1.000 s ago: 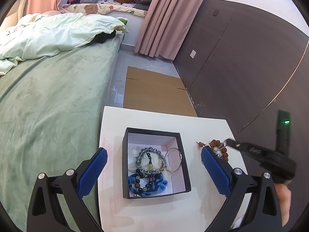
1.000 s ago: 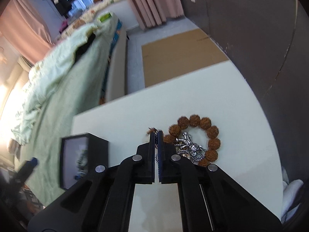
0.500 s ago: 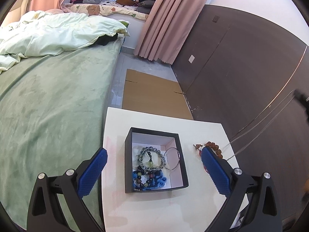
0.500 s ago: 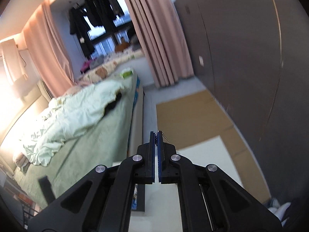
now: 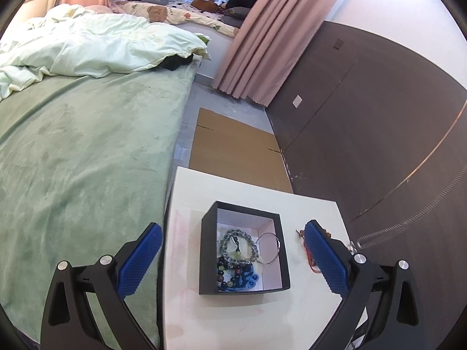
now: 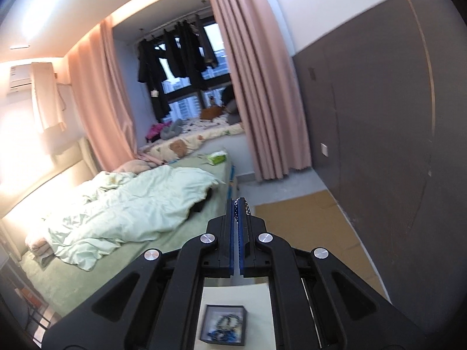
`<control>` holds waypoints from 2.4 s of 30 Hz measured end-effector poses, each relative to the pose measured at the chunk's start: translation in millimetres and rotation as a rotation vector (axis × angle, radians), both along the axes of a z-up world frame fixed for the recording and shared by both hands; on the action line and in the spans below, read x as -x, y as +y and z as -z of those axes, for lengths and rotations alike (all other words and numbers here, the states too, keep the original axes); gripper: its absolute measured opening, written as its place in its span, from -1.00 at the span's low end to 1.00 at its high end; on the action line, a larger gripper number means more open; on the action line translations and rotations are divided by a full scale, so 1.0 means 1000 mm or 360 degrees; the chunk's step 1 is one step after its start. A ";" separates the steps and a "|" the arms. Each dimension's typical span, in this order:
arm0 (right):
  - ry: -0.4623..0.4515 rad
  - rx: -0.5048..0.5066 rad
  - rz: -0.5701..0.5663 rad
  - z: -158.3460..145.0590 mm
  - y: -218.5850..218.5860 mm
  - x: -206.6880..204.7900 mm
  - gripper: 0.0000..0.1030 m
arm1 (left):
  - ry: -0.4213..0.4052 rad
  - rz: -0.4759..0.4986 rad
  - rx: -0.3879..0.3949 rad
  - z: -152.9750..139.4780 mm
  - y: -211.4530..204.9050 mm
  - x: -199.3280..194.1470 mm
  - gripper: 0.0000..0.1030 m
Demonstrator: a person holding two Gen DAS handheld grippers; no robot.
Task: Organize jewelry
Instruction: 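Carry the silver chain pendant into the black box and open the right tool, then lower the right tool onto the brown bead bracelet and grasp it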
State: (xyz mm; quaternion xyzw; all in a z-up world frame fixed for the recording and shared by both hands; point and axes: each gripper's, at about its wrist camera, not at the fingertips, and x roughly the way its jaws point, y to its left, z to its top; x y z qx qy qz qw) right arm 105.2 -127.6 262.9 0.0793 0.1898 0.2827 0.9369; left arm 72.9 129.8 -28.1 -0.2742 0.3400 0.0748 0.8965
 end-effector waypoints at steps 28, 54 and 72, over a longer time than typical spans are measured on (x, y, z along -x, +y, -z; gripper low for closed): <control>0.0482 0.0163 -0.0195 0.164 0.056 -0.027 0.73 | 0.0148 -0.0111 0.0064 0.012 0.009 0.002 0.84; 0.1212 0.0351 0.0163 0.350 -0.073 -0.139 0.07 | 0.0090 0.0298 -0.0264 0.024 -0.129 -0.074 0.83; 0.1192 0.0613 0.0100 0.389 -0.059 -0.161 -0.65 | 0.0247 0.0407 -0.0263 0.050 -0.157 -0.123 0.06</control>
